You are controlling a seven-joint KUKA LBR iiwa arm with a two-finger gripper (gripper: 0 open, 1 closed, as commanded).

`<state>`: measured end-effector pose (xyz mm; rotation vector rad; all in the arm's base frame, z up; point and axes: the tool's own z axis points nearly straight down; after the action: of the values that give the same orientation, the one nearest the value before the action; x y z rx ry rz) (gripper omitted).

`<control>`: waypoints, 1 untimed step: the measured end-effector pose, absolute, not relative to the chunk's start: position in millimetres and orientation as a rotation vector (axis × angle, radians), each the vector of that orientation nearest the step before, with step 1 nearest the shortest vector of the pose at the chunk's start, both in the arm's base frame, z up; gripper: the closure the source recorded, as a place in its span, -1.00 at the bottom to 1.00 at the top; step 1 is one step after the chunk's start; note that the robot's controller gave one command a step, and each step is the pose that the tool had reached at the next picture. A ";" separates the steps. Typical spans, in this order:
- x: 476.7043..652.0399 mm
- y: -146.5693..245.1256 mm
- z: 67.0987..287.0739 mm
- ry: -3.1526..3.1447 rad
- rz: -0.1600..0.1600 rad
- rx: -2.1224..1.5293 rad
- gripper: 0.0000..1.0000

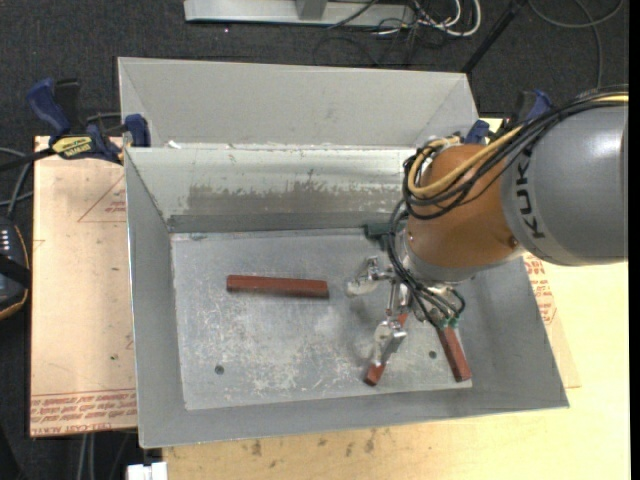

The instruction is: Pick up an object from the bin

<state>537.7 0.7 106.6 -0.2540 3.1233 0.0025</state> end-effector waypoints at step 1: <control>505.0 -19.2 120.1 3.122 0.003 -0.372 -1.00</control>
Offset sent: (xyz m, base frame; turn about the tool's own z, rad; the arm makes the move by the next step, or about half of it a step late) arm -0.0326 -0.0219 0.0033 -0.1793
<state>505.0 -19.2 120.1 -0.3723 3.1222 0.0031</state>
